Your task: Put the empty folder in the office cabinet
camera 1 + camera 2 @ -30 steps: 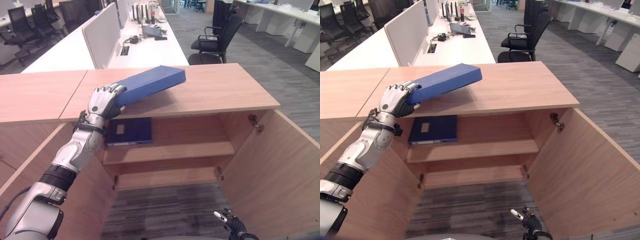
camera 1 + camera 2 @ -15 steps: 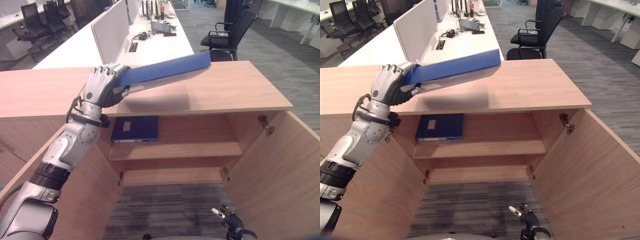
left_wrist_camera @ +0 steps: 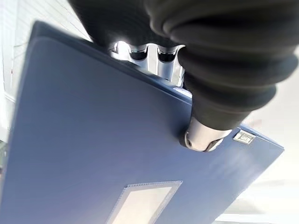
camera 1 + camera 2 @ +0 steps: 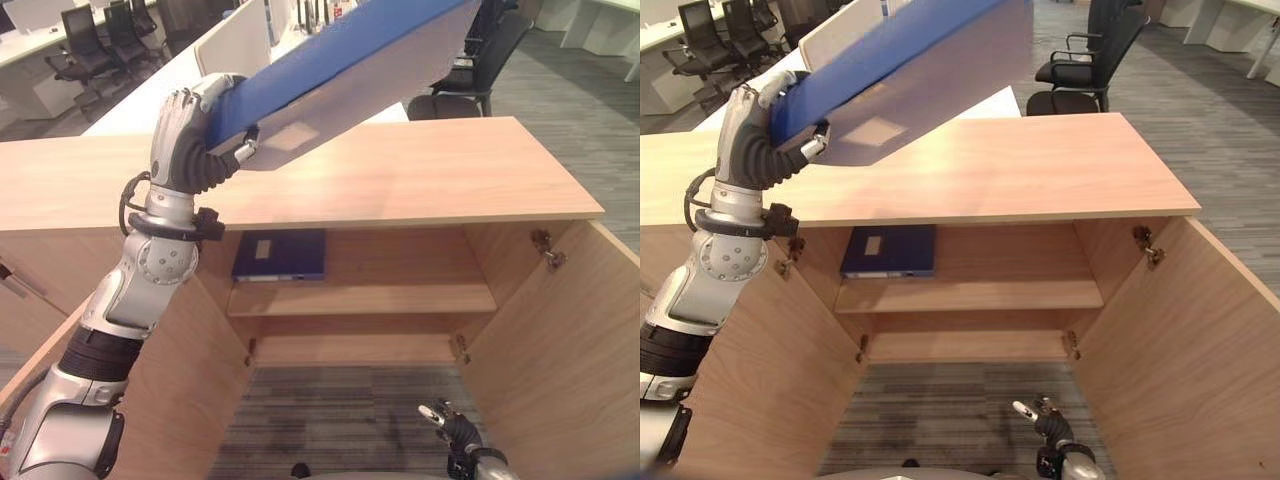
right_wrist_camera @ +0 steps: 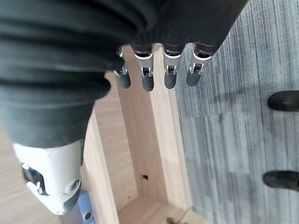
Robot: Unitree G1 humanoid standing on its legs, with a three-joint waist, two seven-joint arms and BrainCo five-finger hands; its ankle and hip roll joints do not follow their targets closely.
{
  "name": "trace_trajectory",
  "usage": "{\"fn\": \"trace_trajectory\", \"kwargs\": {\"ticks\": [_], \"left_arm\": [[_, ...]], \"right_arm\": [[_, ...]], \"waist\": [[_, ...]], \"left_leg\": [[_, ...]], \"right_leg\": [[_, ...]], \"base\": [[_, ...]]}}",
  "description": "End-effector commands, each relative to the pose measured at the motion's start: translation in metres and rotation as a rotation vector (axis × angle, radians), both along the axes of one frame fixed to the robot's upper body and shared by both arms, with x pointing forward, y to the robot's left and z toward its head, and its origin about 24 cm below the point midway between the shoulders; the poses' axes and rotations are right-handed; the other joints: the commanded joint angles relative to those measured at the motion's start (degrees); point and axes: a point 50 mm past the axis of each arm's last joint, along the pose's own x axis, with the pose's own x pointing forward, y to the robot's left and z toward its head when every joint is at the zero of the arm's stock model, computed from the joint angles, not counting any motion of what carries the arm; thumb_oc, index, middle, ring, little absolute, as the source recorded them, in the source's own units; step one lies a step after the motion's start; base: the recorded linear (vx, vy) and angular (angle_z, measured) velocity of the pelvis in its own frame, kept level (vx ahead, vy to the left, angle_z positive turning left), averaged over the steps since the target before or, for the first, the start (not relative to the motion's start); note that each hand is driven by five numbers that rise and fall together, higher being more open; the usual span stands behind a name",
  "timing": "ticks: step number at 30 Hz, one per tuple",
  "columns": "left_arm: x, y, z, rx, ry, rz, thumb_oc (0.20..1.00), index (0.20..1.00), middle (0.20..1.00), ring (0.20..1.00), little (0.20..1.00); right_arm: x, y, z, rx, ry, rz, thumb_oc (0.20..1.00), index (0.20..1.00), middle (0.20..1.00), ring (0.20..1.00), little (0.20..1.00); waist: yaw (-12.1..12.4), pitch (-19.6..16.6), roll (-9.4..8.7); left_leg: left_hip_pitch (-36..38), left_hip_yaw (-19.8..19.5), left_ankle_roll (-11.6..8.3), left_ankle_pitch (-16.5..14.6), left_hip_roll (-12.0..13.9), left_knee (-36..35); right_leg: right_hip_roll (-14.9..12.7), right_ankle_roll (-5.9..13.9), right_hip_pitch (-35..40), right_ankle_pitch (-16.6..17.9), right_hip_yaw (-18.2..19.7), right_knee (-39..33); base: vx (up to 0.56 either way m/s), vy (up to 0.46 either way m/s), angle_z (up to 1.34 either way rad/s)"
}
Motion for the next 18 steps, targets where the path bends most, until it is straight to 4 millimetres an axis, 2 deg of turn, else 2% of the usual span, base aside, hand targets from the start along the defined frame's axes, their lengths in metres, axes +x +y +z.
{"fn": "trace_trajectory", "kwargs": {"ticks": [1,2,4,7,10,11,15,16,17,18], "left_arm": [[-0.013,0.010,0.042,-0.184,-0.138,-0.140,0.200,0.200,0.200,0.200,0.200],[-0.013,0.010,0.042,-0.184,-0.137,-0.140,0.200,0.200,0.200,0.200,0.200],[-0.019,0.006,0.037,-0.284,-0.094,-0.293,0.200,0.200,0.200,0.200,0.200],[-0.023,0.007,0.027,-0.371,-0.034,-0.389,0.200,0.200,0.200,0.200,0.200],[-0.032,0.020,0.000,-0.513,0.071,-0.458,0.200,0.200,0.200,0.200,0.200],[-0.032,0.020,0.000,-0.514,0.073,-0.458,0.200,0.200,0.200,0.200,0.200],[-0.040,0.033,-0.020,-0.587,0.138,-0.448,0.200,0.200,0.200,0.200,0.200],[-0.040,0.033,-0.020,-0.588,0.139,-0.447,0.200,0.200,0.200,0.200,0.200],[-0.042,0.036,-0.025,-0.599,0.161,-0.442,0.200,0.200,0.200,0.200,0.200],[-0.046,0.040,-0.033,-0.624,0.190,-0.435,0.200,0.200,0.200,0.200,0.200]], "right_arm": [[0.031,0.016,0.013,0.037,-0.125,0.055,1.000,1.000,1.000,1.000,1.000],[0.030,0.016,0.013,0.037,-0.124,0.055,1.000,1.000,1.000,1.000,1.000],[0.038,0.023,0.019,0.070,-0.166,0.066,1.000,1.000,1.000,1.000,1.000],[0.052,0.032,0.034,0.139,-0.261,0.067,1.000,1.000,1.000,1.000,1.000],[0.080,0.046,0.085,0.258,-0.525,0.115,1.000,1.000,1.000,1.000,1.000],[0.080,0.046,0.085,0.258,-0.523,0.116,1.000,1.000,1.000,1.000,1.000],[0.092,0.048,0.124,0.319,-0.702,0.138,1.000,1.000,1.000,1.000,1.000],[0.091,0.048,0.124,0.319,-0.700,0.139,1.000,1.000,1.000,1.000,1.000],[0.093,0.049,0.132,0.330,-0.735,0.144,1.000,1.000,1.000,1.000,1.000],[0.097,0.051,0.149,0.353,-0.806,0.162,1.000,1.000,1.000,1.000,1.000]], "waist": [[1.11,-0.47,-2.15],[1.10,-0.56,-2.12],[1.28,-0.37,-2.14],[1.42,-0.20,-2.27],[1.68,0.03,-2.40],[1.65,-0.02,-2.35],[1.94,0.07,-2.60],[1.91,0.01,-2.56],[1.96,0.01,-2.61],[2.05,0.05,-2.67]], "left_leg": [[3.98,-0.80,-2.31,-5.74,0.89,0.73],[4.34,-0.86,-2.37,-6.46,0.95,0.73],[3.87,-0.93,-2.26,-5.73,0.93,0.73],[3.89,-1.00,-2.19,-5.78,0.94,0.73],[3.95,-0.96,-2.07,-5.80,1.05,0.73],[3.97,-0.95,-2.07,-5.81,1.05,0.73],[4.05,-0.79,-2.00,-5.85,1.11,0.73],[4.07,-0.77,-2.00,-5.86,1.11,0.73],[4.09,-0.74,-1.98,-5.88,1.15,0.73],[4.11,-0.70,-1.92,-5.87,1.21,0.73]], "right_leg": [[-4.70,6.01,0.51,-1.85,2.18,0.30],[-4.65,6.09,0.87,-2.49,2.22,0.28],[-4.77,5.93,0.44,-1.85,2.12,0.37],[-4.79,5.85,0.41,-1.85,2.18,0.41],[-4.86,5.67,0.43,-1.92,2.28,0.54],[-4.85,5.67,0.45,-1.93,2.29,0.55],[-4.86,5.58,0.45,-1.91,2.38,0.56],[-4.85,5.58,0.45,-1.91,2.40,0.57],[-4.86,5.54,0.46,-1.94,2.50,0.57],[-4.85,5.44,0.42,-1.97,2.66,0.60]], "base": [[0.00,0.000,0.00],[-0.05,0.000,0.03],[-0.03,0.000,0.04],[0.00,0.004,0.02],[0.00,0.000,0.00],[0.00,0.000,0.00],[0.00,0.000,0.00],[0.00,0.000,0.00],[0.00,0.000,0.00],[0.00,0.000,0.00]]}}
